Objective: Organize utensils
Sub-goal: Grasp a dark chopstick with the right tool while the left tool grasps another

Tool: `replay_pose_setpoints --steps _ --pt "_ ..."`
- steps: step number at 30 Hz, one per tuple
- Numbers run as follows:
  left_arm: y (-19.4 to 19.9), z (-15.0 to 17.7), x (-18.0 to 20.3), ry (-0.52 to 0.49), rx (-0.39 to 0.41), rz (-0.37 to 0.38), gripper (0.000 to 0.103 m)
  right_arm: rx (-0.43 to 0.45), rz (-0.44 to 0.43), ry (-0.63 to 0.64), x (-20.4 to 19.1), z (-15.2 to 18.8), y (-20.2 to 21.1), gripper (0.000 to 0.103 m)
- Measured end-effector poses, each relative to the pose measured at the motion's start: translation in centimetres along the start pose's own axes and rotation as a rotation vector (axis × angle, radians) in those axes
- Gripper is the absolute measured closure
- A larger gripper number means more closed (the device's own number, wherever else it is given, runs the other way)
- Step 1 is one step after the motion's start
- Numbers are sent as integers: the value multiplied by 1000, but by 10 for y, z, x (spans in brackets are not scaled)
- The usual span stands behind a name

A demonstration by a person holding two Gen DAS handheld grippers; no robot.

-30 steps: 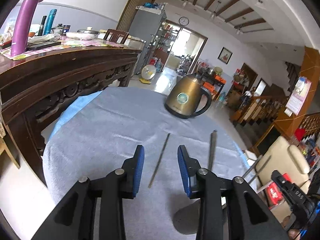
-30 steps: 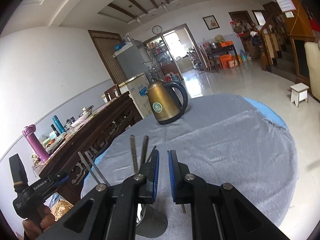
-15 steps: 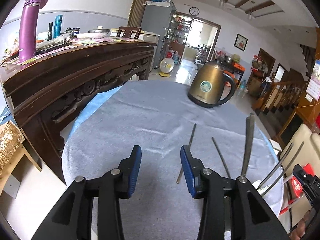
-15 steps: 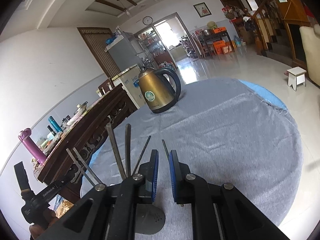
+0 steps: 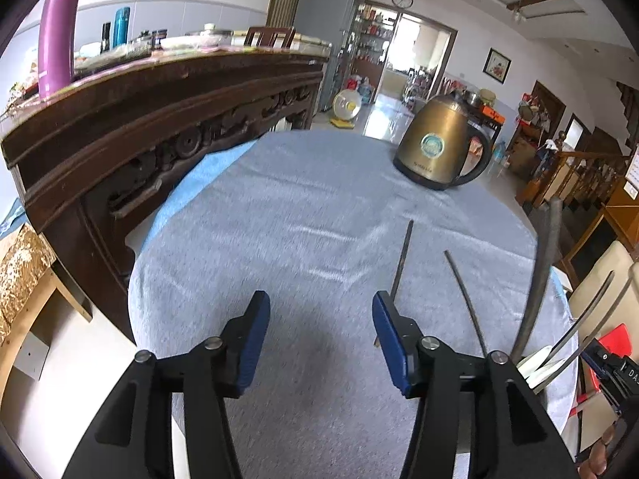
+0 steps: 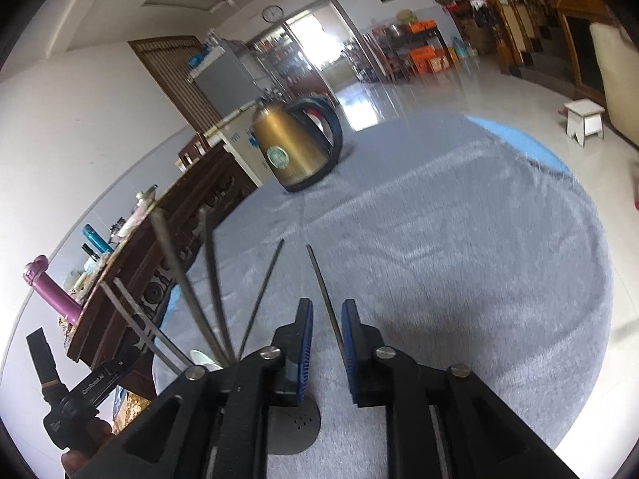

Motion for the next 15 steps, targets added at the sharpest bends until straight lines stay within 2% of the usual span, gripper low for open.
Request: replay_pose_setpoints --steps 1,9,15 --pt "-4 1 -1 0 -14 -3 47 -10 2 -6 1 1 -3 79" --pt "-31 9 -11 23 -127 -35 47 -95 4 -50 14 8 -27 79" --pt "-46 12 -22 48 -178 -63 47 -143 21 -84 24 12 -41 79"
Point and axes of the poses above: each gripper's, at about its wrist camera, not at the fingertips, and y roughly against the way its jaws point, x to its right, z to its underside, the point moved 1 cm from there along -y, roughly the way its jaws point, and after that the axes turned 6 degrees about -x, right-handed, at the moved point
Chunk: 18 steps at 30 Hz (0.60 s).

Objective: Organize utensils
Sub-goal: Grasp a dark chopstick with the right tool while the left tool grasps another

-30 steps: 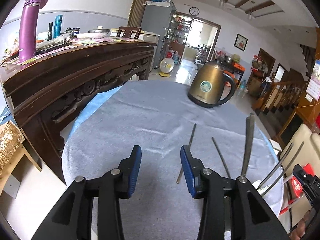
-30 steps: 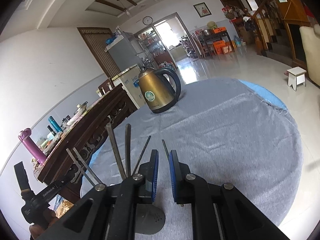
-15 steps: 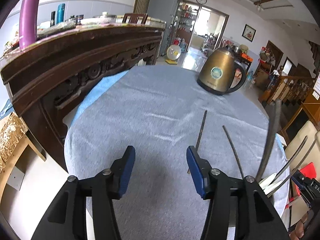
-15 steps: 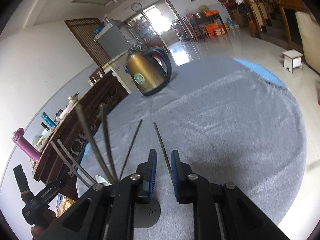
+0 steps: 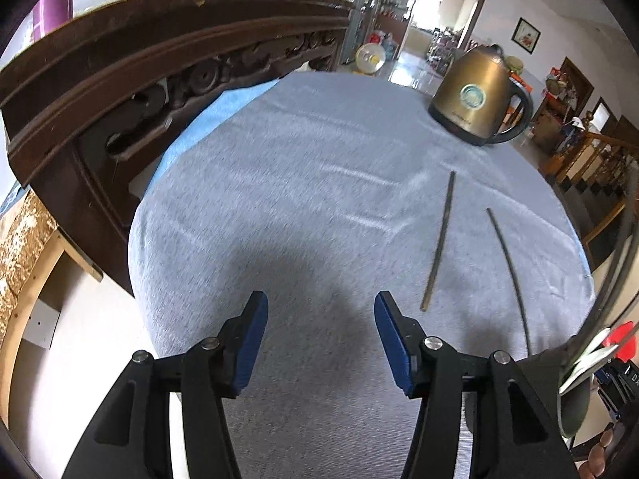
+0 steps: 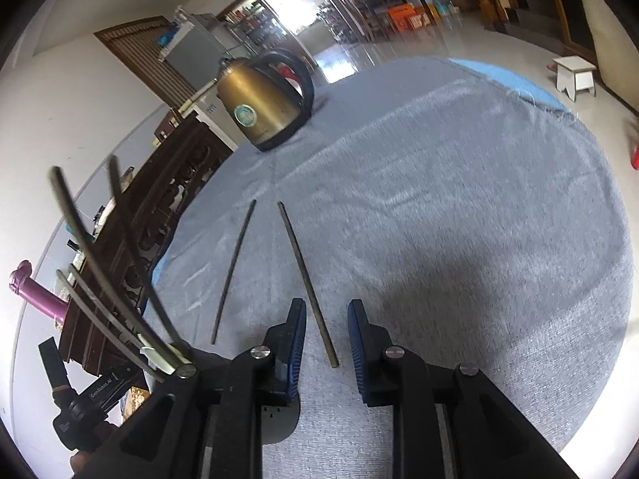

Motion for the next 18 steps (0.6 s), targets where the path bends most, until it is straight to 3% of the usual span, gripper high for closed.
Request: replay_pose_setpoints --steps 18 --pt "-24 -6 -10 22 -43 -39 47 -68 -1 -36 14 0 -31 79"
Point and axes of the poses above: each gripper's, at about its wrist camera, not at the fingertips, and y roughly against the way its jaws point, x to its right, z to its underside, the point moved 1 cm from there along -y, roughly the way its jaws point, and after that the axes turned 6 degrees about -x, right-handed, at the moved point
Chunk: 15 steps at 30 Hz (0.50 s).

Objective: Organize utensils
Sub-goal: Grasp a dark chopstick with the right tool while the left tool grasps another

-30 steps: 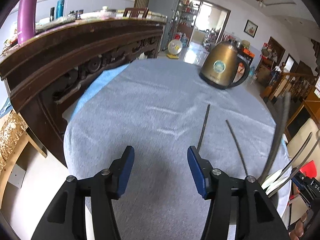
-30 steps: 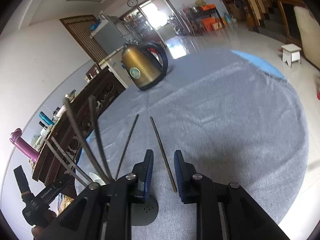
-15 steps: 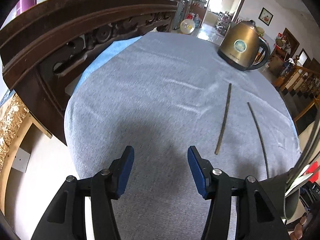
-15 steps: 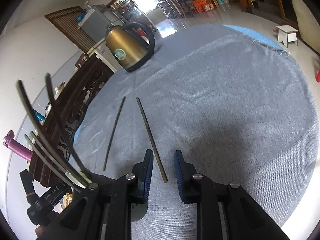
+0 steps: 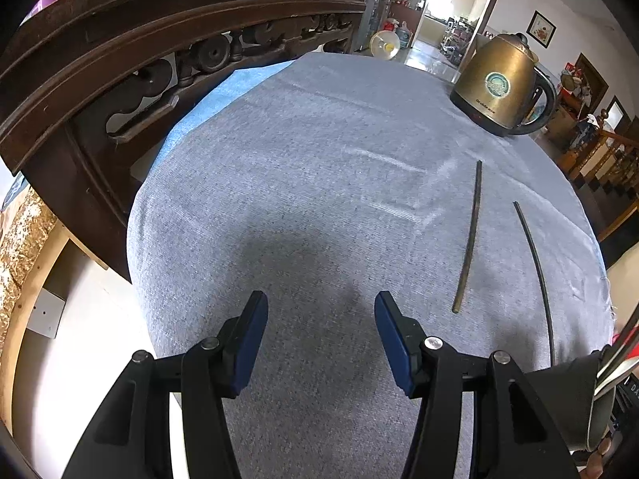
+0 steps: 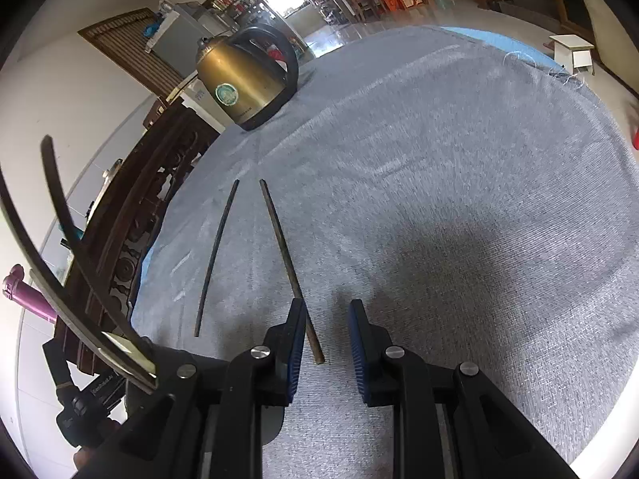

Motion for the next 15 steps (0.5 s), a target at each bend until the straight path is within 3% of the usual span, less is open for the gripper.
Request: replay_pose_setpoints --steps 15 --pt "-13 -14 8 -17 -15 -20 47 -28 -17 -51 17 -11 -13 79"
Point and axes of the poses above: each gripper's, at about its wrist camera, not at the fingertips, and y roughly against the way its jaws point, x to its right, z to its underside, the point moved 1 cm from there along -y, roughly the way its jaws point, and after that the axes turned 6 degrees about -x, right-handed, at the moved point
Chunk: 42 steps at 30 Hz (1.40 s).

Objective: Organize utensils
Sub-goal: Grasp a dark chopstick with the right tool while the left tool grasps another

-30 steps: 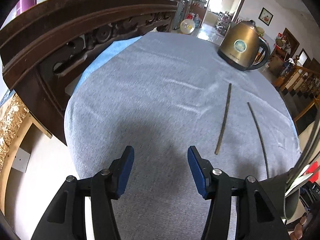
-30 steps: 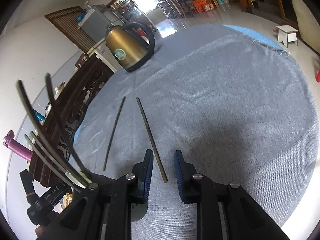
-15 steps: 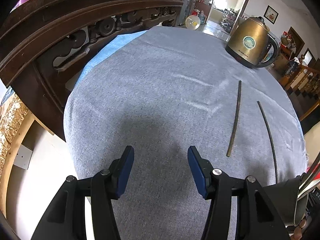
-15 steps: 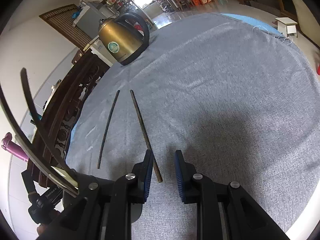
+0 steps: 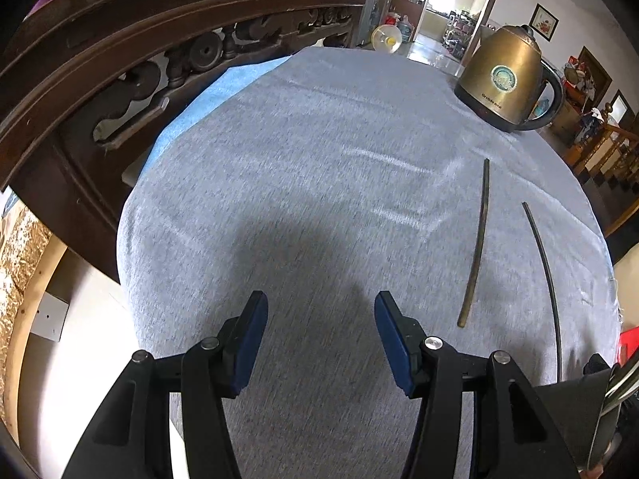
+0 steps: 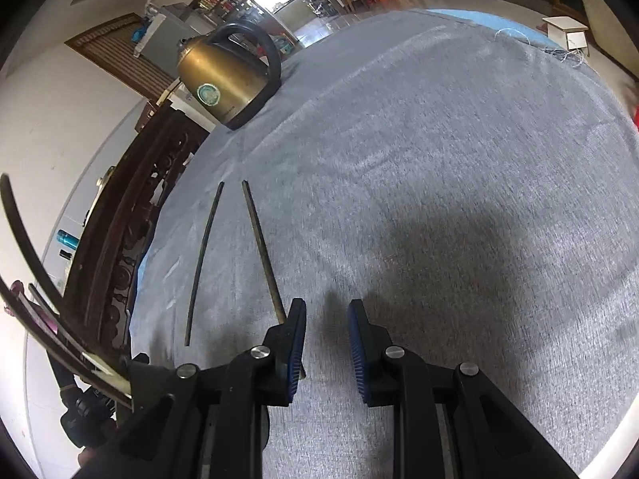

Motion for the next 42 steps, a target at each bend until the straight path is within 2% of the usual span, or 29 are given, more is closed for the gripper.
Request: replay_pose_setpoints --steps 7,11,18,25,30,33,39,42 --pt "-5 -18 12 -52 11 -7 47 -4 -24 -11 3 -19 -10 79" --pt "-11 -31 28 -117 11 -6 47 -4 -58 -7 0 -38 -20 79" --pt "-16 -48 51 -194 14 -17 47 -14 -121 79 -30 -76 -58 79" --pt "-27 -72 74 -259 8 -21 46 -58 -122 190 -71 -108 -102 79" --pt "-40 -86 90 -294 -1 -22 46 -142 -81 286 -102 -126 -132 79" --pt "-47 -93 98 -295 -17 -9 46 -206 8 369 -118 -130 -150 78" --pt "-62 -110 115 -323 -46 -9 46 -272 170 525 -149 -131 -167 79" --pt "-65 -118 125 -340 -25 6 46 -266 240 570 -153 -129 -170 95"
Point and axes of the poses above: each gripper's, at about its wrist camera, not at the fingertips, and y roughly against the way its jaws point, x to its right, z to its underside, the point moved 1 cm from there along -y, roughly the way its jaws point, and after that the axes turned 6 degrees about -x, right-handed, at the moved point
